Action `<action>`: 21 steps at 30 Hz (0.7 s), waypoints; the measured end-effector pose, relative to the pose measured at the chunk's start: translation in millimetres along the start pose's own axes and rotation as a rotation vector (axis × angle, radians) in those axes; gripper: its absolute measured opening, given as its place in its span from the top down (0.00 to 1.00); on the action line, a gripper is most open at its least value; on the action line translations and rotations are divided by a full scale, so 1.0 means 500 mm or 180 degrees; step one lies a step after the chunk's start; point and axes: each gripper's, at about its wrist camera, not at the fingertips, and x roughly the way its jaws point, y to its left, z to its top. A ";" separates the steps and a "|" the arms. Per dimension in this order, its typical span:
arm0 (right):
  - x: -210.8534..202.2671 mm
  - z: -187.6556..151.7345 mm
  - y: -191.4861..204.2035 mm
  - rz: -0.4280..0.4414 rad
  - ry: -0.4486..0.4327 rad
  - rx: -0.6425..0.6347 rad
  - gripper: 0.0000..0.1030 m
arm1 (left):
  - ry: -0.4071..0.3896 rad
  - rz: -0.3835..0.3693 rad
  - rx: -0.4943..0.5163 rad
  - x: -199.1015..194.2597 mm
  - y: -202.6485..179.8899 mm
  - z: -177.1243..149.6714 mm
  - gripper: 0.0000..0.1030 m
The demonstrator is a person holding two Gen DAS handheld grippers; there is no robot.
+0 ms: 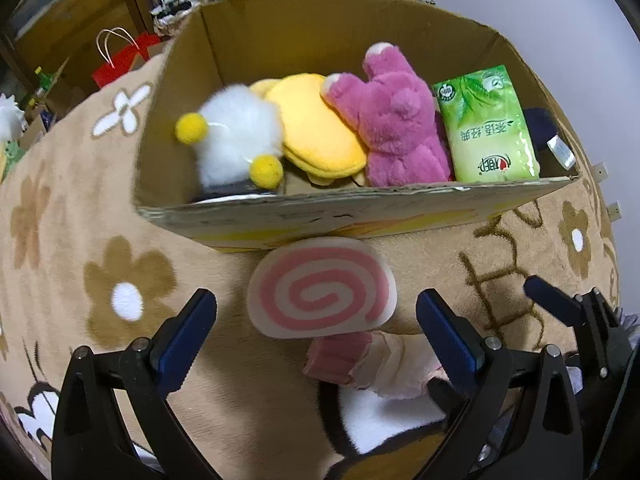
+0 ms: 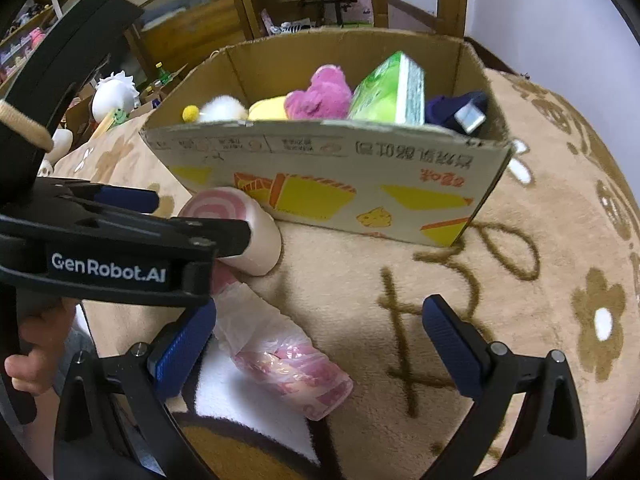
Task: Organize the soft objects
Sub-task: 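Grasp the pink-swirl roll cushion with the left gripper while the right gripper grasps the pink wrapped item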
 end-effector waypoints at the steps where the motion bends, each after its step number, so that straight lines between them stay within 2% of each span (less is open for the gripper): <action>1: 0.004 -0.001 0.001 0.0015 0.0018 0.0003 0.00 | 0.0023 -0.0018 0.0002 0.006 -0.002 0.002 0.04; 11: 0.040 -0.004 0.010 0.0138 0.0173 0.0042 0.00 | 0.0219 0.0103 0.0041 0.070 -0.015 0.015 0.05; 14: 0.054 -0.006 0.020 0.0172 0.0225 0.0012 0.00 | 0.0290 0.0189 0.0027 0.085 -0.016 0.016 0.13; 16: 0.061 -0.006 0.027 0.0183 0.0262 -0.0017 0.00 | 0.0338 0.0113 -0.0040 0.091 -0.012 0.017 0.17; 21: 0.080 -0.014 0.057 0.0276 0.0392 -0.0151 0.10 | 0.0353 0.0077 -0.0072 0.087 -0.011 0.022 0.26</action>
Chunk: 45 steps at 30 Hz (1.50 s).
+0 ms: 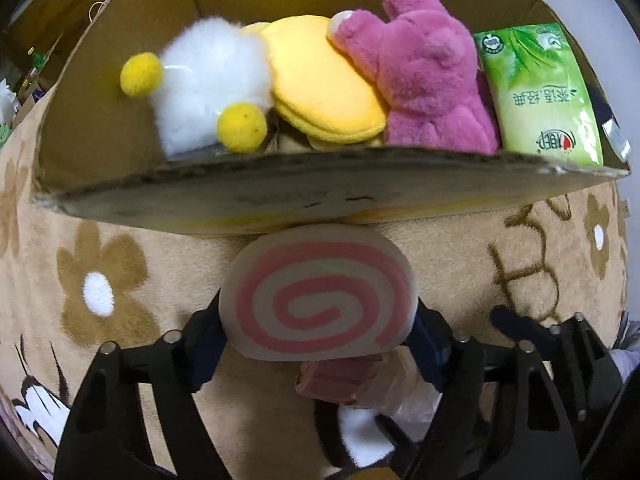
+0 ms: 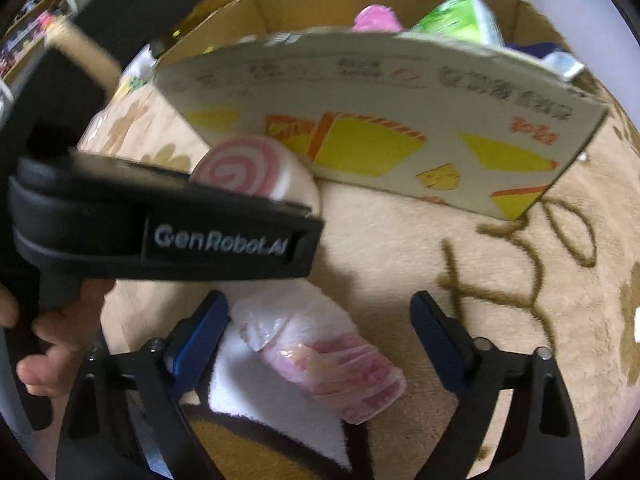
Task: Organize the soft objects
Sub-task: 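Grasp the pink-swirl roll cushion with the left gripper while the right gripper grasps the pink wrapped item, then lift the roll cushion and wrapped item and carry them over the box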
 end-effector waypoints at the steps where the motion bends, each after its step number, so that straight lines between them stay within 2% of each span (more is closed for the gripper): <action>1: 0.006 -0.001 0.006 0.0008 0.0026 -0.0022 0.14 | 0.0004 0.0009 -0.0001 -0.004 -0.001 0.000 0.27; 4: 0.030 -0.004 0.016 0.0054 0.0163 -0.0055 0.26 | 0.0026 0.0037 -0.0023 -0.007 -0.005 -0.003 0.29; 8: 0.036 -0.004 0.019 0.0095 0.0203 -0.0037 0.32 | 0.0027 0.0017 -0.0082 -0.018 -0.009 -0.012 0.31; 11: 0.033 -0.009 0.027 0.0085 0.0212 -0.0054 0.37 | 0.0010 0.0104 -0.0126 -0.025 0.033 -0.030 0.32; 15: 0.033 -0.007 0.032 0.0140 0.0235 -0.0047 0.45 | 0.0009 0.0068 -0.0241 -0.033 0.066 -0.031 0.32; 18: 0.019 -0.012 0.032 0.0149 0.0208 -0.0128 0.56 | -0.0016 0.0058 -0.0260 -0.037 0.075 -0.031 0.32; 23: -0.012 -0.023 0.067 0.0101 0.0091 -0.0273 0.71 | -0.0142 0.0007 -0.0362 -0.087 0.099 -0.047 0.32; 30: -0.063 -0.049 0.069 0.0117 -0.0003 -0.0284 0.76 | -0.0374 0.0012 -0.0401 -0.146 0.112 -0.070 0.32; 32: -0.065 -0.040 0.050 0.0131 -0.0005 -0.0253 0.80 | -0.0493 0.0082 -0.0404 -0.157 0.111 -0.071 0.32; 35: -0.083 -0.048 0.036 0.0147 -0.0073 -0.0203 0.80 | -0.0602 0.0041 -0.0433 -0.176 0.106 -0.073 0.32; 39: -0.114 -0.051 0.036 0.0102 -0.0231 -0.0126 0.80 | -0.0744 0.0070 -0.0411 -0.198 0.086 -0.079 0.32; 45: -0.178 -0.036 -0.005 0.0018 -0.0528 0.0018 0.80 | -0.1150 0.0190 -0.0432 -0.253 0.063 -0.088 0.32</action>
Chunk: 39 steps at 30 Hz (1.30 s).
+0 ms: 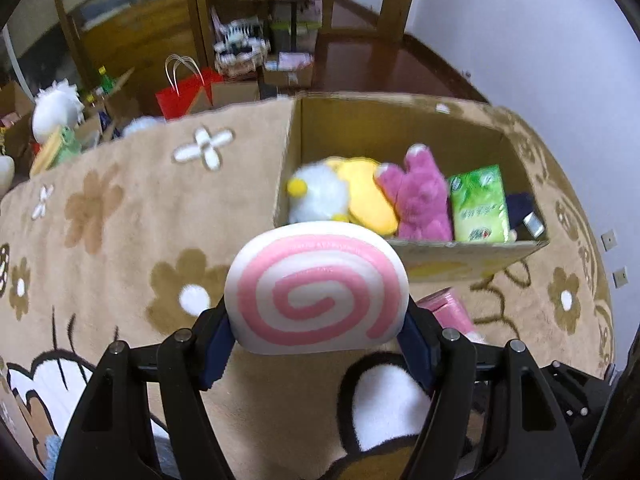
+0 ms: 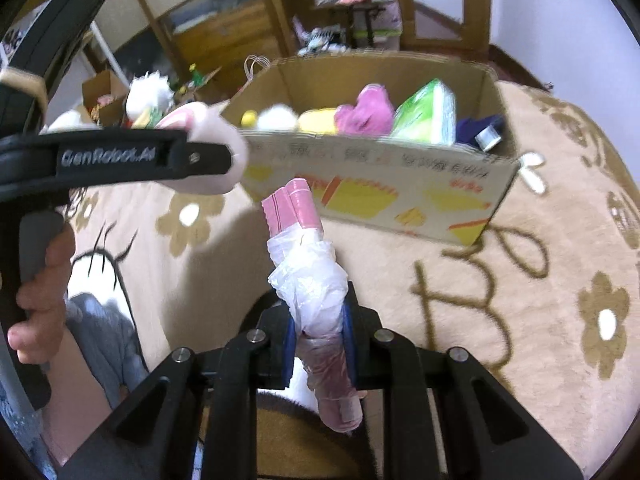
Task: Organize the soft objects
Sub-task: 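Lift the roll cushion and wrapped item and carry them over the box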
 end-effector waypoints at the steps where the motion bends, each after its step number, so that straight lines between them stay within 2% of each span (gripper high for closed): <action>1: 0.006 0.013 -0.004 -0.0016 -0.0061 0.0009 0.80 | -0.0075 0.0005 0.0001 -0.009 0.001 0.003 0.32; 6: -0.044 0.045 -0.022 -0.0090 -0.0378 0.0045 0.80 | -0.0478 0.0093 0.0074 -0.053 -0.004 0.013 0.32; 21: -0.101 0.114 -0.011 -0.0138 -0.0933 0.0026 0.80 | -0.1168 0.0080 0.0288 -0.115 -0.039 0.029 0.32; 26: -0.103 0.143 -0.024 -0.0168 -0.1066 0.0002 0.80 | -0.1249 0.0125 0.0398 -0.111 -0.055 0.036 0.32; 35: -0.092 0.189 -0.049 -0.0195 -0.1280 0.0035 0.80 | -0.1369 0.0028 0.0399 -0.096 -0.059 0.056 0.31; 39: -0.086 0.197 -0.054 -0.0200 -0.1312 0.0040 0.80 | -0.1405 0.0096 0.0448 -0.086 -0.063 0.068 0.30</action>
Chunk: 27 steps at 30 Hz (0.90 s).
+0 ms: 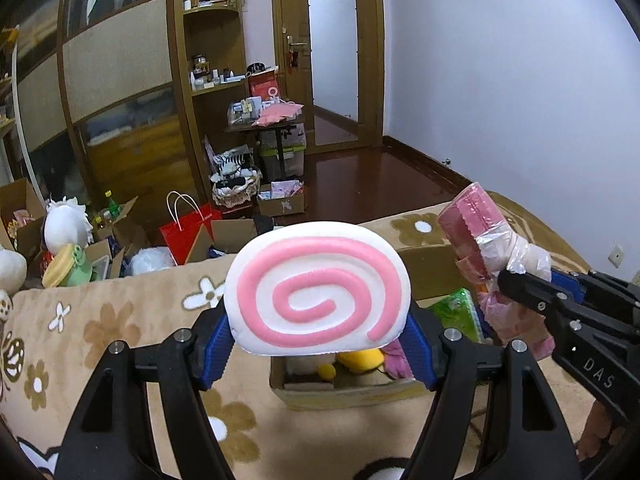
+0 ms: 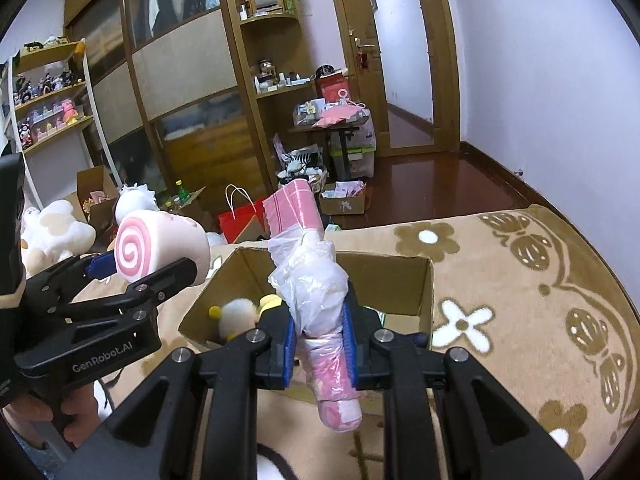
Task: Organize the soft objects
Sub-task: 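Lift the roll cushion and wrapped item and carry them over the box, then open both grippers to drop the roll cushion and wrapped item into the box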
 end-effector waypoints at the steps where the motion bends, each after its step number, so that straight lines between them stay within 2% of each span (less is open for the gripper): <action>1: 0.003 0.000 -0.002 -0.0003 -0.0003 0.0008 0.80 | 0.0002 0.0001 0.0005 0.004 0.000 0.001 0.30; 27: 0.074 -0.030 -0.041 0.0185 0.0194 0.0302 0.79 | 0.0377 -0.0110 0.0146 0.119 -0.002 -0.025 0.28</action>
